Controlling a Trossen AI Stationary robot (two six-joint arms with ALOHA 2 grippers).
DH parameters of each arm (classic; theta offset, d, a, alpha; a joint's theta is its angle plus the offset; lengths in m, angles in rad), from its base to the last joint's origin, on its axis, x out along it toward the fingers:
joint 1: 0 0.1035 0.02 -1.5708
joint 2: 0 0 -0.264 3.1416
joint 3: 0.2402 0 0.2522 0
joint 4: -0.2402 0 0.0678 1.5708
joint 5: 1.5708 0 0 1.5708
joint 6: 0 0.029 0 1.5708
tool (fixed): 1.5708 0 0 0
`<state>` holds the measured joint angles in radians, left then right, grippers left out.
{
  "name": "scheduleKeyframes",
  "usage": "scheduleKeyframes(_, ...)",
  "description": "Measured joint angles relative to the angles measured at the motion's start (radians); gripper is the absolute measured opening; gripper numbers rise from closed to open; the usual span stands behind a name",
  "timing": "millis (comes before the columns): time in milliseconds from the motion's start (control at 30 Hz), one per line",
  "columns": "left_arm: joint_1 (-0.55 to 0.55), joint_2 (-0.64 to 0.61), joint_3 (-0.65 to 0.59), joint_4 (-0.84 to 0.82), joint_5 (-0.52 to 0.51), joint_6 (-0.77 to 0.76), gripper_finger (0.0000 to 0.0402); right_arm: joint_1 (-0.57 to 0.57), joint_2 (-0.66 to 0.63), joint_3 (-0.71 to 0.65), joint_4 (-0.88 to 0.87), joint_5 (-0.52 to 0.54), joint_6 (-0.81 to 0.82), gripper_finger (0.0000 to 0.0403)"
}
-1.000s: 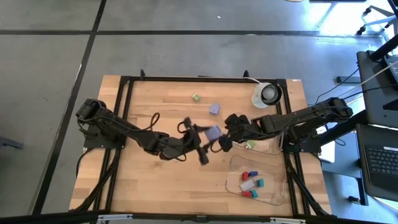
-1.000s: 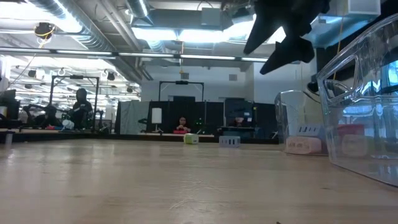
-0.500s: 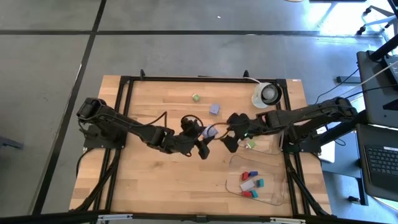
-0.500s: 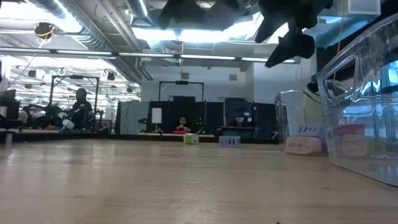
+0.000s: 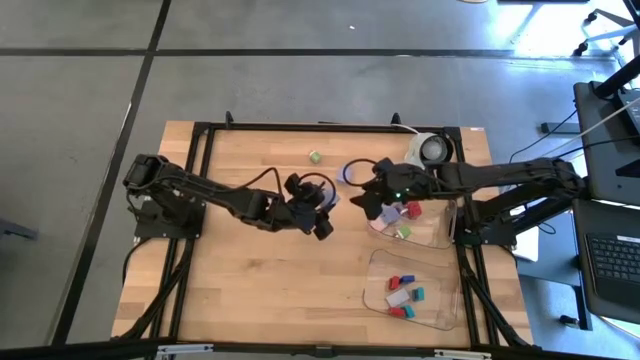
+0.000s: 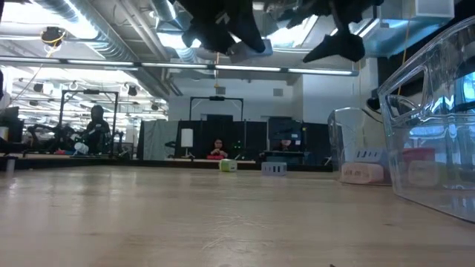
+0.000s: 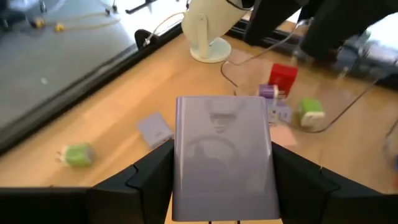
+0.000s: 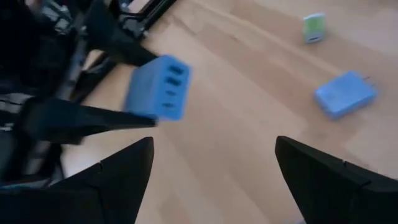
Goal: Pick & Place Office items
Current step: Put the bottom blue charger adapter into the top transparent bin
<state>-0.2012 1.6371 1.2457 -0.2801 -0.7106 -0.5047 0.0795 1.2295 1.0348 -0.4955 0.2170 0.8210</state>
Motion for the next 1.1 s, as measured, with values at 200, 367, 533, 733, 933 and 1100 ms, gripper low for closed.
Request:
scheduleKeyframes(200,0.018,0.000,0.000,0.018,0.003,0.181,0.0220,-0.035,0.040,0.000,0.099,-0.105,0.045,0.0339)
scheduleKeyframes(367,0.027,0.000,0.000,0.037,0.000,0.250,0.0220,-0.047,0.062,0.000,0.169,-0.121,0.087,0.0339)
scheduleKeyframes(533,0.027,0.000,0.000,0.144,0.004,0.362,0.0220,-0.047,0.091,0.000,0.230,-0.132,0.096,0.0339)
scheduleKeyframes(733,0.026,0.000,0.000,0.233,0.005,0.483,0.0219,-0.045,0.101,0.000,0.301,-0.131,0.072,0.0337)
scheduleKeyframes(933,0.026,0.000,0.000,0.232,0.003,0.483,0.0219,-0.043,0.101,0.000,0.327,-0.139,0.035,0.0283)
scheduleKeyframes(1100,0.025,0.000,0.000,0.252,-0.024,0.508,0.0222,-0.043,0.101,0.000,0.322,-0.151,0.031,0.0191)
